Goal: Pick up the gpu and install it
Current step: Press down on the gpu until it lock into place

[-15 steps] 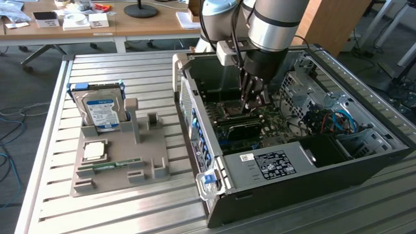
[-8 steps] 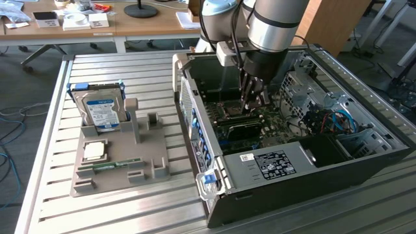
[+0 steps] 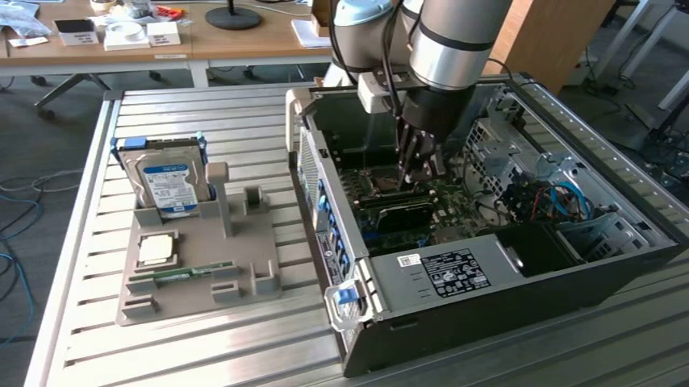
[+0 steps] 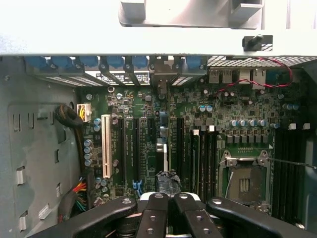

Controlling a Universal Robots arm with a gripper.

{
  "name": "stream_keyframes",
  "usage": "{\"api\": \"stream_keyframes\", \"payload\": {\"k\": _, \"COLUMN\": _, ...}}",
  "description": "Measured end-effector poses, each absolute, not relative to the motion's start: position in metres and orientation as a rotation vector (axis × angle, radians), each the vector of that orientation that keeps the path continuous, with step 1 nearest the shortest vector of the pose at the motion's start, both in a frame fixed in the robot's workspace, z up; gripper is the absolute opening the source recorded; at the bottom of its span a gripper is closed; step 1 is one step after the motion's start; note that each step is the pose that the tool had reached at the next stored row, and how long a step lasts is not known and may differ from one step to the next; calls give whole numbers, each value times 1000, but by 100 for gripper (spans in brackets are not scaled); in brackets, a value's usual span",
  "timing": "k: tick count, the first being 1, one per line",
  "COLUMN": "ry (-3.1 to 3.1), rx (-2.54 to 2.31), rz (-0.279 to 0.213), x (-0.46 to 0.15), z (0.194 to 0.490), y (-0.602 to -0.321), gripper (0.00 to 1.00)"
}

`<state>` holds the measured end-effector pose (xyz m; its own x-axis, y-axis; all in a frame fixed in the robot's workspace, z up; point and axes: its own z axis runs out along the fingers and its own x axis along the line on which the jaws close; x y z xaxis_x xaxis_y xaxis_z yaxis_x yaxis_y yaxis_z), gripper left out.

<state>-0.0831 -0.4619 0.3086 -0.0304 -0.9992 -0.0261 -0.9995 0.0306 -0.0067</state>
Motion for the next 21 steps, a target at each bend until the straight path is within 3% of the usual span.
{"api": "stream_keyframes", "payload": {"k": 21, "ry": 2238, "rx": -2171, "rz": 22, "x": -83, "z": 297, "y": -462, "gripper": 11}}
